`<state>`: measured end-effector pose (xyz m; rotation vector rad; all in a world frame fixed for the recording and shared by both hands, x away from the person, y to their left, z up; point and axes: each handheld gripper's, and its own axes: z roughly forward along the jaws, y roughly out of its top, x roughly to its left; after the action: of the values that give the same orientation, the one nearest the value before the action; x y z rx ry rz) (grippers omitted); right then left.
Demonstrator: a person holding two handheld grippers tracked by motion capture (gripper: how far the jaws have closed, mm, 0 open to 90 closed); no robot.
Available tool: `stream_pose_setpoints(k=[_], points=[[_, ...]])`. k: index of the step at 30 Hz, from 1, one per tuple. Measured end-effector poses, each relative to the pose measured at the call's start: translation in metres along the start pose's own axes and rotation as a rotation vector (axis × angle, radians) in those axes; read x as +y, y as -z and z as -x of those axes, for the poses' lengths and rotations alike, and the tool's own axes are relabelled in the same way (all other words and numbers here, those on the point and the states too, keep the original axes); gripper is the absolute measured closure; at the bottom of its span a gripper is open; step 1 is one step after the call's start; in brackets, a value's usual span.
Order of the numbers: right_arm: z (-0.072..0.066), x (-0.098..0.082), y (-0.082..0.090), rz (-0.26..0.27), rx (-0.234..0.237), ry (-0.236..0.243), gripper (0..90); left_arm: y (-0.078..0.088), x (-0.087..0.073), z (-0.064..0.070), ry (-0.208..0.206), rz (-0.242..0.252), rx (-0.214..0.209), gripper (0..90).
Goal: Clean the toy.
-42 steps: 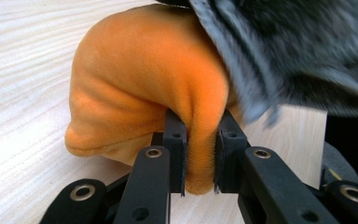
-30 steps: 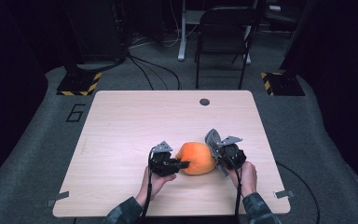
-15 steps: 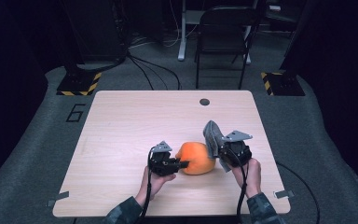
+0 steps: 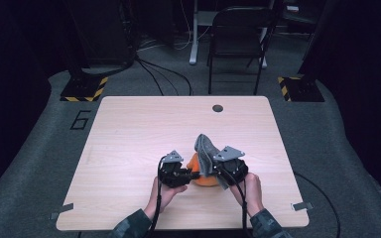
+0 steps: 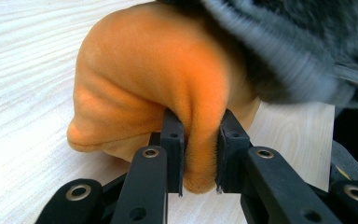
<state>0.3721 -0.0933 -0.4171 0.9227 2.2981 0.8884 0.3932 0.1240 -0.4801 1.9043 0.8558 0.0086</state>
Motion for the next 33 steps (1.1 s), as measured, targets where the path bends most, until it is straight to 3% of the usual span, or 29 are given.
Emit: stream_pose_setpoints(k=[2, 9, 15, 19, 23, 24, 28, 30, 33], points=[[0.008, -0.006, -0.002, -0.005, -0.002, -0.056, 76.3, -0.001, 0.000, 0.001, 0.008, 0.006, 0.002, 75.9], [0.031, -0.021, -0.011, -0.052, -0.038, -0.119, 76.2, -0.001, 0.000, 0.001, 0.008, 0.006, -0.003, 75.9], [0.050, -0.042, -0.031, -0.152, -0.061, -0.169, 76.2, -0.001, 0.000, 0.001, 0.008, 0.006, -0.003, 75.9], [0.053, -0.053, -0.046, -0.201, -0.065, -0.198, 76.2, -0.001, 0.000, 0.001, 0.009, 0.007, -0.004, 75.9], [0.052, -0.059, -0.057, -0.241, -0.065, -0.172, 76.2, -0.001, -0.001, 0.001, 0.010, 0.007, -0.004, 75.9], [0.052, -0.060, -0.059, -0.259, -0.058, -0.184, 76.1, -0.001, -0.001, 0.001, 0.010, 0.006, -0.003, 75.9], [0.053, -0.061, -0.060, -0.275, -0.050, -0.170, 75.9, 0.000, -0.001, 0.001, 0.011, 0.011, -0.005, 75.9], [0.054, -0.056, -0.052, -0.260, -0.079, -0.153, 75.9, 0.000, -0.001, 0.000, 0.013, 0.009, -0.003, 75.8], [0.055, -0.042, -0.028, -0.174, -0.114, -0.160, 76.0, 0.001, -0.001, -0.002, 0.016, 0.011, -0.006, 75.7]])
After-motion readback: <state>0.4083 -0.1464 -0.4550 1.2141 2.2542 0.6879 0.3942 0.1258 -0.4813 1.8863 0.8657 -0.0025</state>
